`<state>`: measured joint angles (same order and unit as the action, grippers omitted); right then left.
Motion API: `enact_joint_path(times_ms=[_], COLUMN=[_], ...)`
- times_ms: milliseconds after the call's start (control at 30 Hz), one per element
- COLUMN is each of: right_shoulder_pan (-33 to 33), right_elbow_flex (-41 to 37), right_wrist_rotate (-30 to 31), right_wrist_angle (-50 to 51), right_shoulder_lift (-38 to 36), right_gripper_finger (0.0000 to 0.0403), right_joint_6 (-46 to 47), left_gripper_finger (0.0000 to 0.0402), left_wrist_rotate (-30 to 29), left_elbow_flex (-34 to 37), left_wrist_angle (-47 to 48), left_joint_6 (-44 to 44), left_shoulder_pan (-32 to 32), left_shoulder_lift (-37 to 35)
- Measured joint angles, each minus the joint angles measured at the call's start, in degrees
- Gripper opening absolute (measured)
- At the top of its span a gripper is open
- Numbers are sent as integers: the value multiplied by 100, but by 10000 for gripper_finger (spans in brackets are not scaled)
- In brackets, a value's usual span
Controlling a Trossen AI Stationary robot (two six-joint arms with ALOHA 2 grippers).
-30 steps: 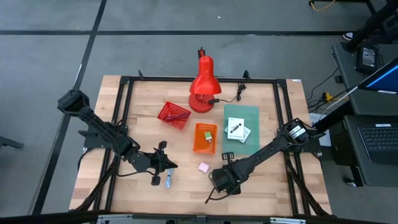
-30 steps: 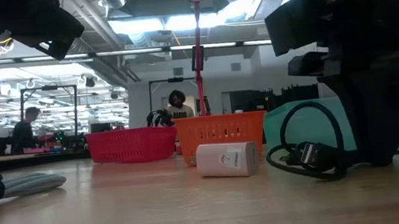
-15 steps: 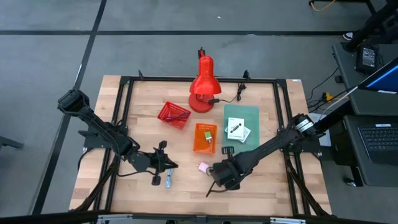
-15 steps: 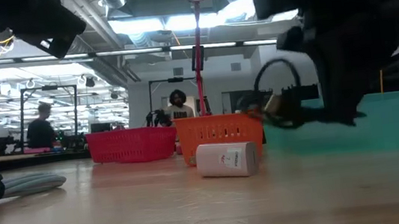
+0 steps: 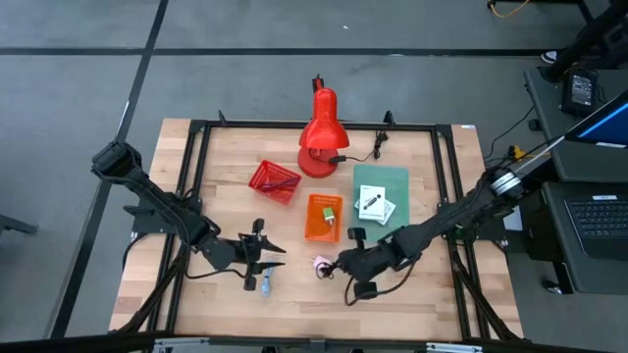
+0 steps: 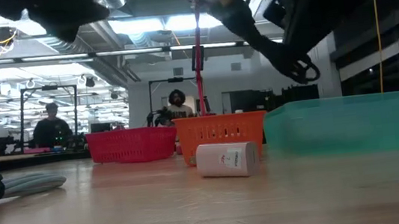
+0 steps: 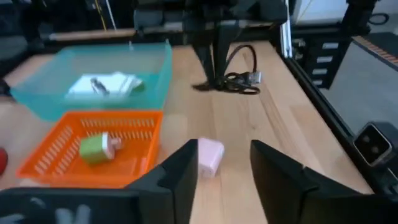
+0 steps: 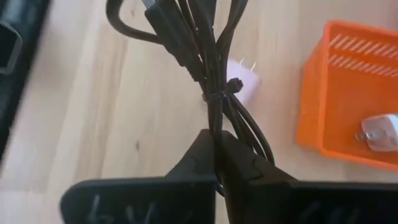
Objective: Pick and place items into bin
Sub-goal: Put the black USB cable into the red bin
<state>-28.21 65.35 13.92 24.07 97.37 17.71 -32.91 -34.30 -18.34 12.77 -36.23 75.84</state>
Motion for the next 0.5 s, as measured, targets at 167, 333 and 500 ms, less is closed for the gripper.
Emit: enact_joint_path(times_ms=[167,333,500], right_shoulder_pan=[0,0,25], right_elbow_flex=[-1195,-2014,-2335], right_wrist_rotate=[134,158,205], right_wrist_angle=[-2361,-4389,-5220], right_shoulder_lift=[-665,-1006,-939], right_gripper_finger=[0,0,0], right_joint_6=[-313,-911,-1249], left_gripper_finger=[170,175,172], left_wrist_rotate=[-194,-167,195], left_elbow_flex=[0,-4,-2], left_wrist_angle=[-534,-1166,-2151], left_joint_6=[-395,-689,-1143], left_shoulder_pan=[70,372,724], left_shoulder_lift=[166,512,957])
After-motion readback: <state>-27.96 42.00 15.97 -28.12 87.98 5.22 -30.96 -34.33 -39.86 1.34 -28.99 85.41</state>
